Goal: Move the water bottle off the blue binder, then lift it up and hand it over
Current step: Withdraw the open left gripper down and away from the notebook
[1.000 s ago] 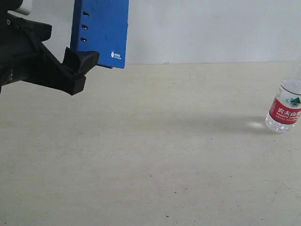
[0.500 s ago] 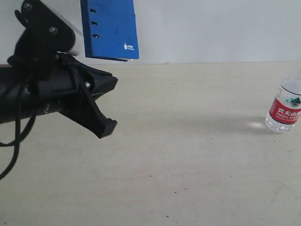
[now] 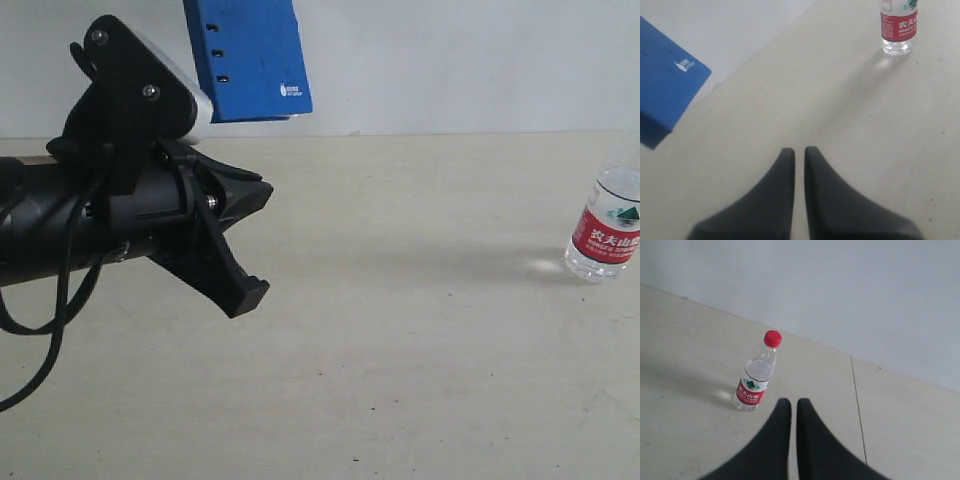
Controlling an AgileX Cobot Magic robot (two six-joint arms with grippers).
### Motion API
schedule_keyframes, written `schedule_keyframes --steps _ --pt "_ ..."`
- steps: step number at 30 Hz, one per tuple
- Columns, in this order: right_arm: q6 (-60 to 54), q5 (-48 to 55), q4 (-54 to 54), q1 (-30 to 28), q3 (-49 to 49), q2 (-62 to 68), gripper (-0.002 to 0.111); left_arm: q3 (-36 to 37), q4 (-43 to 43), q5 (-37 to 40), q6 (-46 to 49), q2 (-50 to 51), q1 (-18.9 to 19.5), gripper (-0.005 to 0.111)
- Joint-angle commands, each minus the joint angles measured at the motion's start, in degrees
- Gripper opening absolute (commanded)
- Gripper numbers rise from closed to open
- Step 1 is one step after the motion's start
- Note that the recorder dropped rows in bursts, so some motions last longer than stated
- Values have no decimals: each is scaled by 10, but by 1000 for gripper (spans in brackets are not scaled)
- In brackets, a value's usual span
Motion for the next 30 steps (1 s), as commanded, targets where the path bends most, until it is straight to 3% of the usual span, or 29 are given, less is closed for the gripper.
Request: schedule_keyframes --steps 1,17,25,30 --pt "8 3 -9 -2 5 -22 1 1 0 4 -5 -6 -5 4" --pt "101 3 -83 -1 208 -208 1 12 0 -13 -5 -168 -5 4" --pt "113 3 -81 -1 225 -245 1 12 1 -47 -5 -76 -1 4" --pt "113 3 -103 -1 225 -245 1 12 -1 27 -5 -66 40 4"
